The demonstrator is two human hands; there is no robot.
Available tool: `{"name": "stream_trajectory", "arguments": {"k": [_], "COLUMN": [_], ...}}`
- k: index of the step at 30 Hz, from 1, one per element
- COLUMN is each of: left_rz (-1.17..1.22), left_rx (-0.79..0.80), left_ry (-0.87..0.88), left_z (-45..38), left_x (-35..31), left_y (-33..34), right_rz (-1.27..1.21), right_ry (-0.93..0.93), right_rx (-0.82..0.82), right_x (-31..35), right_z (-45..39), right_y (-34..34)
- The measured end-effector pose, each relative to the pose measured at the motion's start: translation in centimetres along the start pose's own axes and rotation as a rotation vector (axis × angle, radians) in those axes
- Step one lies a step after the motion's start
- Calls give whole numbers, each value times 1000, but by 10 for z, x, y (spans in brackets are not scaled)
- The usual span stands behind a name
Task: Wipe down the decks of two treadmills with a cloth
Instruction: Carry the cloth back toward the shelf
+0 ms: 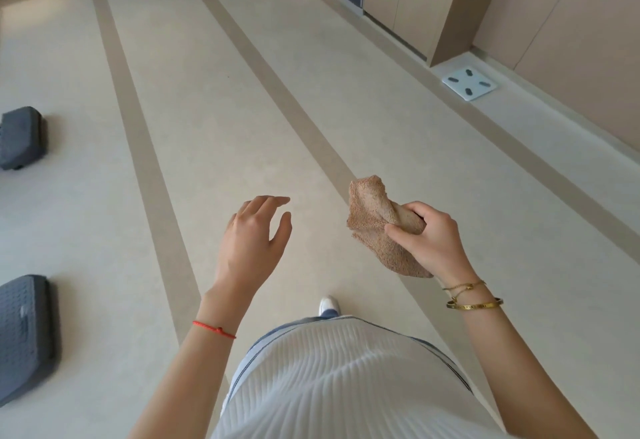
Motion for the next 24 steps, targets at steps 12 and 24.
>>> {"name": "stream_trajectory", "arguments": {"k": [12, 24], "left_rz": [-9, 18], "left_rx": [74, 15], "left_ry": [18, -19], "left_z": [-234, -523], "left_x": [56, 80], "left_y": [27, 65], "right_rz": [16, -1], "right_ry": [75, 26], "right_rx": [8, 34], "right_x": [30, 66], "right_z": [-214, -524], "right_y": [48, 65]}}
Point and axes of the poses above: each hand's wrist, its own z-axis away from the middle knuckle, its own y-axis out of the palm, x = y × z, the point moved 1 cm from there along -z, towards the middle knuckle, and after that the axes turned 2 degrees about -z, right-handed, at the moved point
